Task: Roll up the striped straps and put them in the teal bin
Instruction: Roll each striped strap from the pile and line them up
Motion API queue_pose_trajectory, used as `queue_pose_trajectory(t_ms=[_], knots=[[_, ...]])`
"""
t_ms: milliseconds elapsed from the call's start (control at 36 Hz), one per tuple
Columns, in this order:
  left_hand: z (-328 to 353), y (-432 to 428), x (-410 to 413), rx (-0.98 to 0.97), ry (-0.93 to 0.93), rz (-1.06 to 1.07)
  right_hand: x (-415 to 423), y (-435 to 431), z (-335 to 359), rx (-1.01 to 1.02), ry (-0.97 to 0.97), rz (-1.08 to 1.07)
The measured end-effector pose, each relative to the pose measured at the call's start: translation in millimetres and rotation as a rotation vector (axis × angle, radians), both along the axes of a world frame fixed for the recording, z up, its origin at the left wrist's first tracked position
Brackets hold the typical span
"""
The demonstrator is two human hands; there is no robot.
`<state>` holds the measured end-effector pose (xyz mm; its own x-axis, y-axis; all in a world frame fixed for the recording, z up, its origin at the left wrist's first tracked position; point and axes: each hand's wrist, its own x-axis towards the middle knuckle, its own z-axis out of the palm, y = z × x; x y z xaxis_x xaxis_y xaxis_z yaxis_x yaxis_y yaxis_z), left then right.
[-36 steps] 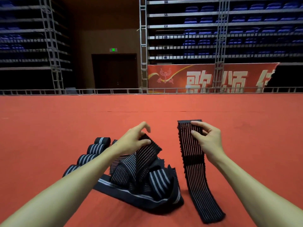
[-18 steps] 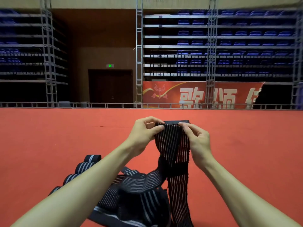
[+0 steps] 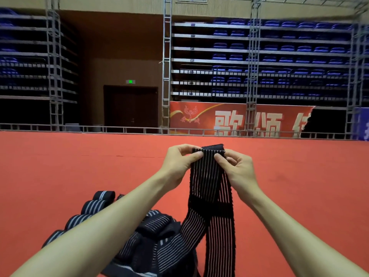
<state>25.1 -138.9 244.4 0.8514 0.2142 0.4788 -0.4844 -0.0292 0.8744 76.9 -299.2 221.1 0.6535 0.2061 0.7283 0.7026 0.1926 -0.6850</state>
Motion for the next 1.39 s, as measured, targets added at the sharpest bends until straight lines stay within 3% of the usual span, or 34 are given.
queue_pose_trajectory(t_ms=[222,639,889,1389], knots=[[7.5,1.5,0.4,0.271,-0.09,0.126,2.4,-12.2,13.5,-0.077,-0.018,0.001],[8.7,9.5,-3.7,0.492,-0.141,0.116,-1.4,-18.1,18.6,-0.077,-0.001,-0.055],[2.4,13.3,-8.0,0.398,-0.162,0.084,-4.3,-15.5,20.9,-0.138,-0.064,-0.119],[-1.8,12.5,-6.0,0.39,-0.135,0.074,-0.4,-17.9,12.7,-0.168,-0.187,-0.175]])
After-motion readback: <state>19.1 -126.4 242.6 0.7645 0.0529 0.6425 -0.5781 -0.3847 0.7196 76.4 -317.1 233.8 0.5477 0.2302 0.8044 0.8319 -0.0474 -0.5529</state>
